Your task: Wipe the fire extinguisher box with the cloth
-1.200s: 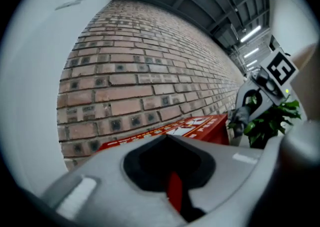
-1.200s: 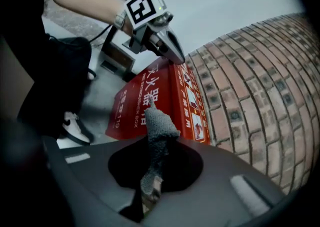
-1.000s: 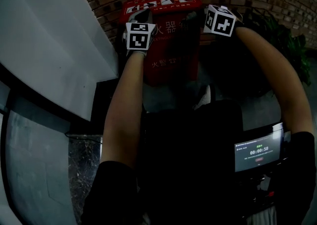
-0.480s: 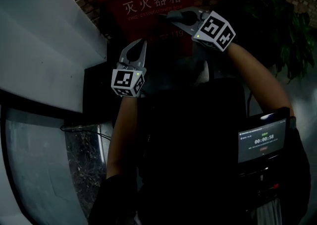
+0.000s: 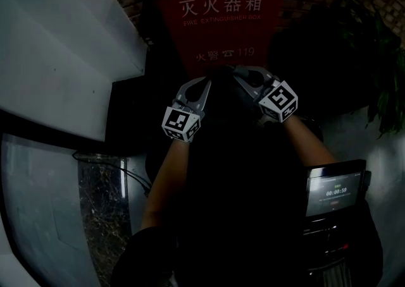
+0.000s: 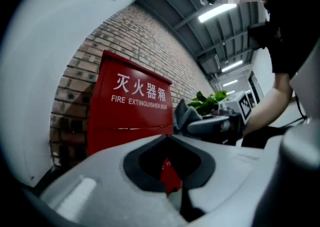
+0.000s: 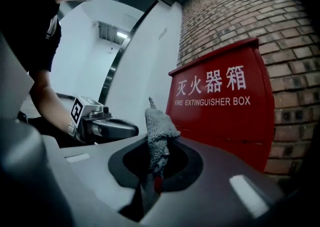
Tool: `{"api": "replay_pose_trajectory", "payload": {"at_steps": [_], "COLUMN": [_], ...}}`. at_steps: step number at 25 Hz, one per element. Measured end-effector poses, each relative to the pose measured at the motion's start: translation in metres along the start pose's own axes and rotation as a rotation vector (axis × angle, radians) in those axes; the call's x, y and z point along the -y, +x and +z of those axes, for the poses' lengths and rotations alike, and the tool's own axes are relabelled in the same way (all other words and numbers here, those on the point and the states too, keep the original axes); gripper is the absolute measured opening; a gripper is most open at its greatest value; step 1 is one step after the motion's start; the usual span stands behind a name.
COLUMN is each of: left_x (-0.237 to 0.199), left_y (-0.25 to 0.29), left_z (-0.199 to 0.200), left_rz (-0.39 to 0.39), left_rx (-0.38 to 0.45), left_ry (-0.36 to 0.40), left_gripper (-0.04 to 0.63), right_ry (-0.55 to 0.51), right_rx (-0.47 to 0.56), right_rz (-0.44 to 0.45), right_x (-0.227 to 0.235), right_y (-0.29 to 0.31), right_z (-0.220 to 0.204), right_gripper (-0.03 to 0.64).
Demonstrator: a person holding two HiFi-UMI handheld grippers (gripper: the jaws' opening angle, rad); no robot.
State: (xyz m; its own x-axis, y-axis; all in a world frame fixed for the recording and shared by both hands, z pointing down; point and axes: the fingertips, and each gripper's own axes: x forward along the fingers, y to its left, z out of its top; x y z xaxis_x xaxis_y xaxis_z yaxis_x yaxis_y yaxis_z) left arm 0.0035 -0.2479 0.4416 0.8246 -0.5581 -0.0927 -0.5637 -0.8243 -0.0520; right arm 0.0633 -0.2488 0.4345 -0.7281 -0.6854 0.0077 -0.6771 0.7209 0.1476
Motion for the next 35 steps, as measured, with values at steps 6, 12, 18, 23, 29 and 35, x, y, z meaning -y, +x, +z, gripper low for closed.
{"api": "replay_pose_trajectory", "payload": {"at_steps": [6, 12, 18, 23, 29, 35], "left_x": [-0.002, -0.005, 0.006, 0.013, 0.027, 0.033], "left_y": [-0.001, 0.009, 0.008, 0.005, 0.005, 0.005], "left_z": [-0.014, -0.025, -0.031, -0.033, -0.034, -0.038], "left_rz": [-0.021, -0.017, 0.001, -0.018, -0.051, -0.069], "left_rx": [0.018, 0.008, -0.015, -0.016, -0.027, -0.037], "left_ry": [-0.057, -0.089, -0.061, -0.009, 0.009, 0.024], "left_gripper": [0.002, 0.002, 0.002, 0.002, 0.002, 0.002], "right_ry": [0.073, 0.146, 0.082, 0.028, 0.063, 0.057], "right_rx": [0.041, 0.122, 0.084, 0.059, 0.081, 0.077], "right_rz": [-0.031, -0.051, 0.008, 0.038, 0.020, 0.014], "right_x": [-0.001, 0.016, -0.015, -0.030, -0.026, -0.026], "right_y": [-0.004, -0.011, -0.005, 0.000, -0.008, -0.008], "right_z": [-0.038, -0.033, -0.030, -0.029, -0.024, -0.027], "right_gripper": [0.023, 0.023, 0.023, 0.023, 0.023, 0.023]}}
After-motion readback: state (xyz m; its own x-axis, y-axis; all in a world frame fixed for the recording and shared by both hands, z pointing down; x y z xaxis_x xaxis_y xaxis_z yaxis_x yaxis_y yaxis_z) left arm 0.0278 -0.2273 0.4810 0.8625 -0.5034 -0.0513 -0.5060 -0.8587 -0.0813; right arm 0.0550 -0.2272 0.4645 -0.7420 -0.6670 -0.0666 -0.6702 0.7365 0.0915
